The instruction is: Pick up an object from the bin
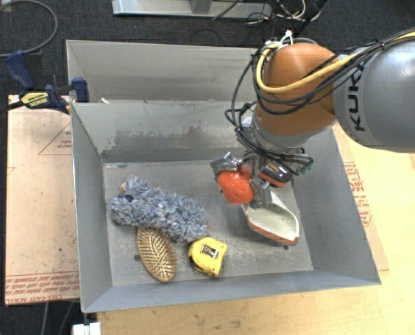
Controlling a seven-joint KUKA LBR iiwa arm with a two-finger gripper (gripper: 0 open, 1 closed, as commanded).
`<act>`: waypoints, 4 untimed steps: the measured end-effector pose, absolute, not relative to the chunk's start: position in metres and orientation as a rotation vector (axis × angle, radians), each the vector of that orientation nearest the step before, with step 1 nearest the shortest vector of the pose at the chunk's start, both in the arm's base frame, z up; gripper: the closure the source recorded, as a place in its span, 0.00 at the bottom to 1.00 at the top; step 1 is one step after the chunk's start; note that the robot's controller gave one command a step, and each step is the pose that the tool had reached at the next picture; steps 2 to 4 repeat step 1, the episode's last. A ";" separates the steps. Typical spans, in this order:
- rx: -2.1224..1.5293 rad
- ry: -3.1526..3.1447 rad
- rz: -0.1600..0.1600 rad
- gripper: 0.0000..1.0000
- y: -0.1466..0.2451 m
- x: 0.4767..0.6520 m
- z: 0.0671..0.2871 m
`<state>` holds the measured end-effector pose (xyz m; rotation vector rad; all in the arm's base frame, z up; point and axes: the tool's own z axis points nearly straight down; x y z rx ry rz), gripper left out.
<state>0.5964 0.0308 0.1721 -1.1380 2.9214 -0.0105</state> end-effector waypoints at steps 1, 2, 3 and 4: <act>-1.016 2.960 0.007 1.00 0.047 0.607 0.233; -1.016 2.960 0.007 1.00 0.047 0.607 0.233; -1.016 2.960 0.007 1.00 0.047 0.607 0.233; -1.016 2.960 0.007 1.00 0.047 0.607 0.233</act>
Offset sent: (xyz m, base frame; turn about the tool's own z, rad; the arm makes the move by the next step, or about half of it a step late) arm 0.0031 -0.0284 -0.0914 0.0771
